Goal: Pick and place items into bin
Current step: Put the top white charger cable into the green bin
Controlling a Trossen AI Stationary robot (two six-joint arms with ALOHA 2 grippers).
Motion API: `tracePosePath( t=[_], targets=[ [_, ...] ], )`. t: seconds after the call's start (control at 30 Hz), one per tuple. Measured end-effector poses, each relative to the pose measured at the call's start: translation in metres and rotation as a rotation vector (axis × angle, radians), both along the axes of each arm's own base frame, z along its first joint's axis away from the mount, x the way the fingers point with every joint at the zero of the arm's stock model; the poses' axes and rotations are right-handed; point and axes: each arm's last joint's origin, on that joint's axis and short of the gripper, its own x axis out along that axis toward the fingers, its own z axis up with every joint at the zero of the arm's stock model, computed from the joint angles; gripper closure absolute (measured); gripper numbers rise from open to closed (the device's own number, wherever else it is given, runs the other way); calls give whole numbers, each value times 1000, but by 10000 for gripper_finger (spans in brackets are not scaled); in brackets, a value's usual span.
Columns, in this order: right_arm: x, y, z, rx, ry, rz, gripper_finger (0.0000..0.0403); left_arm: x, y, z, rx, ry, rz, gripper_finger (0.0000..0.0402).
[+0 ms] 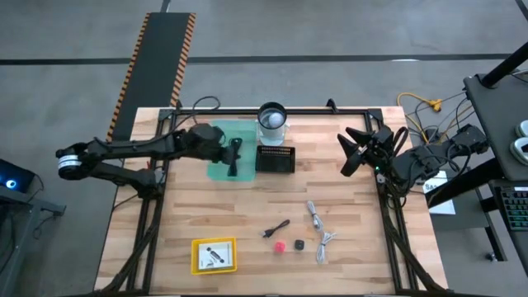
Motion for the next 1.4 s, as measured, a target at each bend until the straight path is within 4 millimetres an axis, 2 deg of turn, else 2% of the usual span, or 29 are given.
tracePosePath(
  t=[0.17,0.33,0.5,0.67,0.77,0.93,1.07,1.27,1.4],
  targets=[
    [0,0,-1,-7,15,1,238,16,-2,32,144,-368,-228,258],
    [0,0,-1,0,9,4,242,29,-7,53,282,-637,-303,253],
    [3,3,-3,75,-22,100,241,39,-8,48,356,-663,-341,253],
    [13,13,-13,158,38,346,239,44,-7,40,347,-637,-343,253],
    [26,21,-29,220,101,433,242,45,-6,39,348,-632,-345,253],
    [42,32,-73,420,311,373,240,45,-7,39,346,-635,-359,253],
    [52,42,-105,682,452,306,233,43,-8,40,340,-647,-399,253],
    [75,59,-137,844,600,351,212,43,-9,39,337,-646,-421,253],
    [83,64,-158,923,673,294,202,43,-9,39,405,-642,-437,253]
  ],
)
